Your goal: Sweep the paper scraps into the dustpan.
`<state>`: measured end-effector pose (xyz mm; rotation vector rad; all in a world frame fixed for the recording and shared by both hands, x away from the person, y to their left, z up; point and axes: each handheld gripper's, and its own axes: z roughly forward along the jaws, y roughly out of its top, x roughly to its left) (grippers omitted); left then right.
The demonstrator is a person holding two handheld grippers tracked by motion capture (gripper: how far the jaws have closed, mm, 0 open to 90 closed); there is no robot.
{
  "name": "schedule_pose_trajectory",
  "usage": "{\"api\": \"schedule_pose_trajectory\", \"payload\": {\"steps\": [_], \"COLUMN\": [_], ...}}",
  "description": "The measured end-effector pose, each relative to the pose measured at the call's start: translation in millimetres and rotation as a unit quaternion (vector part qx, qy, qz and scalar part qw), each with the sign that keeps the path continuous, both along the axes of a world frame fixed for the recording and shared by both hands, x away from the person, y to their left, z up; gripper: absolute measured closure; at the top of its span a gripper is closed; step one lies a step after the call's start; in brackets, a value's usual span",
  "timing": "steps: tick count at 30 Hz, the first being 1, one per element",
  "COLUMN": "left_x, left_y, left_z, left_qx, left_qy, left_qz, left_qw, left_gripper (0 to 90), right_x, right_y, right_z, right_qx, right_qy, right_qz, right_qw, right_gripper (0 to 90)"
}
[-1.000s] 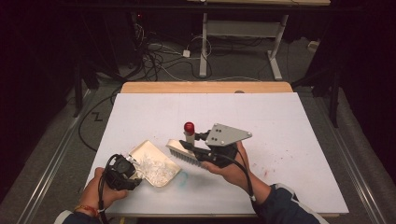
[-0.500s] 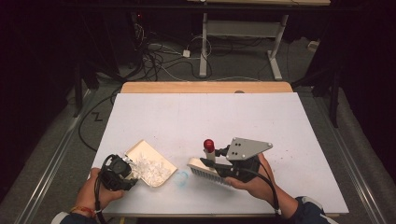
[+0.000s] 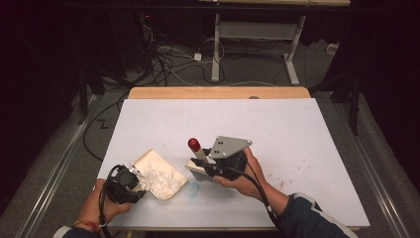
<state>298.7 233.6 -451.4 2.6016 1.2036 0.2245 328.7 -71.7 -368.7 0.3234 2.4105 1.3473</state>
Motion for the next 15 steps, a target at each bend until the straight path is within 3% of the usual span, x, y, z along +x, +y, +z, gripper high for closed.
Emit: {"api": "schedule_pose_trajectory", "payload": {"steps": [2, 7, 11, 15], "left_x": [0.6, 1.7, 1.6, 1.8], "left_y": [-0.8, -3.6, -3.8, -7.1], "left_z": [-0.4, -1.5, -1.8, -2.2], "left_qx": [-0.002, 0.002, 0.002, 0.004], "left_qy": [0.001, 0.001, 0.002, 0.003], "left_qz": [0.0, -0.006, -0.008, -0.01], "left_qw": [1.0, 1.0, 1.0, 0.9999], "left_gripper": [63.7, 63.7, 63.7, 63.6], "right_x": [7.0, 16.2, 18.3, 19.9], "right_y": [7.6, 12.3, 8.2, 3.6], "right_z": [-0.4, 1.1, 0.3, 2.5], "right_qx": [0.003, 0.061, 0.077, 0.089], "right_qy": [0.001, 0.001, 0.01, -0.005], "right_qz": [0.001, -0.013, -0.015, -0.034], "right_qw": [1.0, 0.9981, 0.9969, 0.9954], "right_gripper": [70.2, 70.2, 70.1, 70.2]}}
